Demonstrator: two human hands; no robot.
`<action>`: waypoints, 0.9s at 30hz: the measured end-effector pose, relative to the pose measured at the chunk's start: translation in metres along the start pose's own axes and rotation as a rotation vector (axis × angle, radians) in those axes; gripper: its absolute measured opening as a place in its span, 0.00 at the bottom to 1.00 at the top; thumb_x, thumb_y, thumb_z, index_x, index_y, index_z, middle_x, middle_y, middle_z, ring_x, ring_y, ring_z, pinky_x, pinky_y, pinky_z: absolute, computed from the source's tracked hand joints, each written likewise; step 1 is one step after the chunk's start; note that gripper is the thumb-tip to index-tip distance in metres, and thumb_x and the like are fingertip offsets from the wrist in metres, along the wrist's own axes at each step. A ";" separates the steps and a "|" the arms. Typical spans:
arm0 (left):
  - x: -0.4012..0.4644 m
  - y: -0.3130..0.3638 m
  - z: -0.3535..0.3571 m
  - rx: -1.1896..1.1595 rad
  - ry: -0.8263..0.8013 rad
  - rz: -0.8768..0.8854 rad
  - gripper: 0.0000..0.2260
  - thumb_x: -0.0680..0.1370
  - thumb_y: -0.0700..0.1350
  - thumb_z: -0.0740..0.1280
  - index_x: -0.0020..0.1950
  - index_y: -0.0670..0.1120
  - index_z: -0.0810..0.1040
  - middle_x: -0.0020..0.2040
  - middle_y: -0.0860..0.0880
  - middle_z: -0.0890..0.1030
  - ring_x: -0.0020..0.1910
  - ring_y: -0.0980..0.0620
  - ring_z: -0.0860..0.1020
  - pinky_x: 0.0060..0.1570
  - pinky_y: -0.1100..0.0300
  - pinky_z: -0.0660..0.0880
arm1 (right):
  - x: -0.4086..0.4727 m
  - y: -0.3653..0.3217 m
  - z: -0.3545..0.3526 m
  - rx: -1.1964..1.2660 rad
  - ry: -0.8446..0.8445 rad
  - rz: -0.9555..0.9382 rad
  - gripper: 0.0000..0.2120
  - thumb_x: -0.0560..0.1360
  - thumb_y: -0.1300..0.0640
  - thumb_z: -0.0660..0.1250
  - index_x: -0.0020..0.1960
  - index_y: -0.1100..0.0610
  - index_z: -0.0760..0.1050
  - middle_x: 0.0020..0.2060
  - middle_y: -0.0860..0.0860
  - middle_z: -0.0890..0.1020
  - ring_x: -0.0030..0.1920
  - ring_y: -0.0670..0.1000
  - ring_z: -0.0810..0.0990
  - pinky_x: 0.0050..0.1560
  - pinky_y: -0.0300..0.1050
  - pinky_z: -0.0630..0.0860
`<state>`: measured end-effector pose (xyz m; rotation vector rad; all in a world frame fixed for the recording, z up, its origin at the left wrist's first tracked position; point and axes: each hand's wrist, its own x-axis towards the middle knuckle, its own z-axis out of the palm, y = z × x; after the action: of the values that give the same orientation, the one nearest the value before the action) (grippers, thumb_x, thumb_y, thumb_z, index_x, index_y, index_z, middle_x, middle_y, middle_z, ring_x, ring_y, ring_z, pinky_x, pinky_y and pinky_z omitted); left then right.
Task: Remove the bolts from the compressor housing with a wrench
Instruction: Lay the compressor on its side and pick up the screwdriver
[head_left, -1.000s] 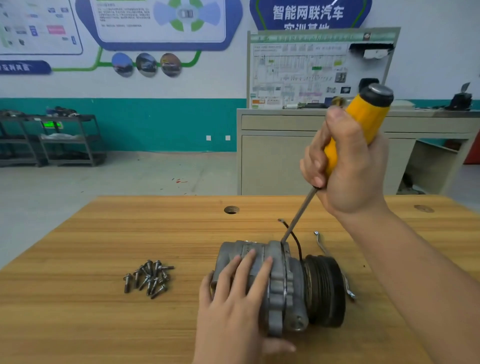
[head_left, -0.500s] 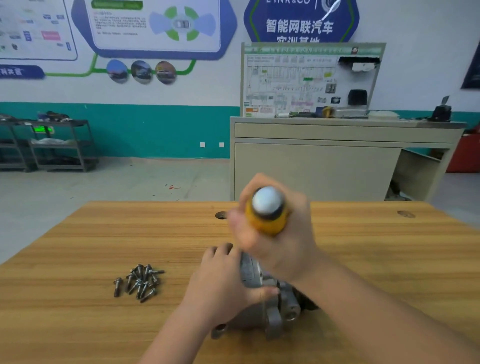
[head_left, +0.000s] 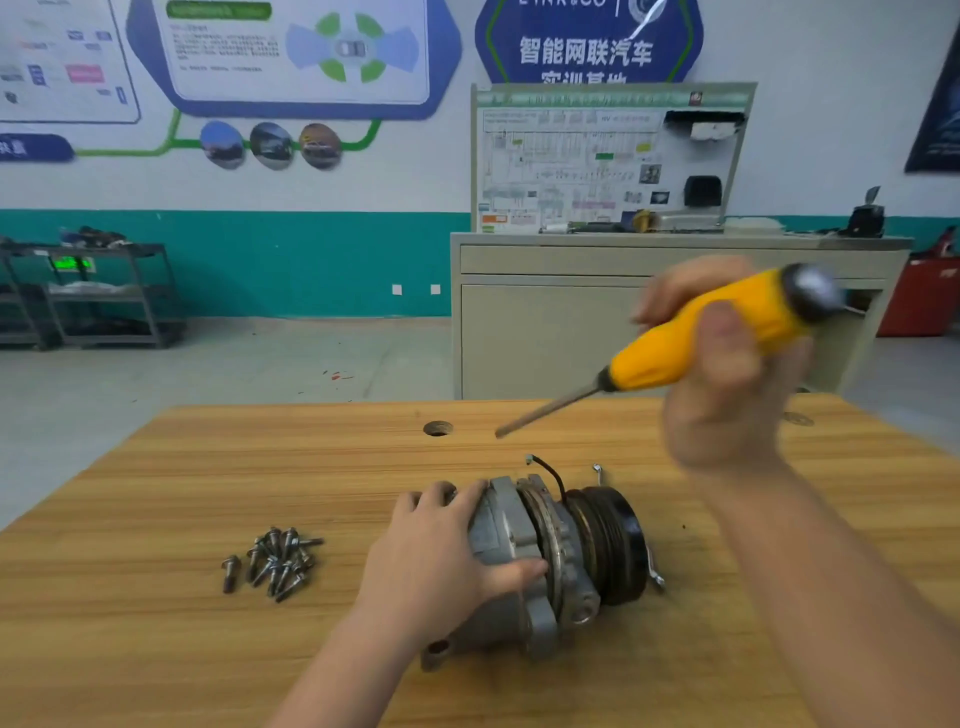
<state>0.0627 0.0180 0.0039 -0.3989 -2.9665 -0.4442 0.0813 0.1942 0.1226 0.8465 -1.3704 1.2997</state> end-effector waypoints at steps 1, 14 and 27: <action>0.001 -0.005 0.001 0.013 -0.010 -0.008 0.48 0.60 0.81 0.52 0.76 0.59 0.54 0.70 0.55 0.65 0.67 0.50 0.62 0.62 0.52 0.70 | 0.004 0.007 -0.023 -0.079 0.079 -0.015 0.15 0.75 0.42 0.63 0.39 0.53 0.73 0.35 0.37 0.79 0.35 0.41 0.76 0.37 0.36 0.71; -0.037 0.008 0.035 -0.683 0.852 -0.314 0.38 0.71 0.67 0.55 0.68 0.39 0.68 0.62 0.40 0.71 0.64 0.44 0.68 0.64 0.48 0.64 | -0.143 0.097 -0.141 -0.917 -0.618 0.935 0.22 0.71 0.72 0.67 0.58 0.52 0.75 0.69 0.54 0.64 0.69 0.57 0.67 0.67 0.46 0.64; -0.039 0.094 0.033 -1.980 -0.090 -1.239 0.28 0.60 0.54 0.76 0.44 0.35 0.68 0.44 0.37 0.74 0.41 0.38 0.76 0.38 0.47 0.76 | -0.118 0.114 -0.152 -0.919 -0.786 0.826 0.22 0.78 0.66 0.60 0.64 0.44 0.73 0.61 0.43 0.75 0.60 0.45 0.72 0.60 0.41 0.70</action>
<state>0.1230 0.1055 -0.0080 1.3443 -1.1991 -3.0199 0.0306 0.3433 -0.0359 0.0764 -2.8227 0.6698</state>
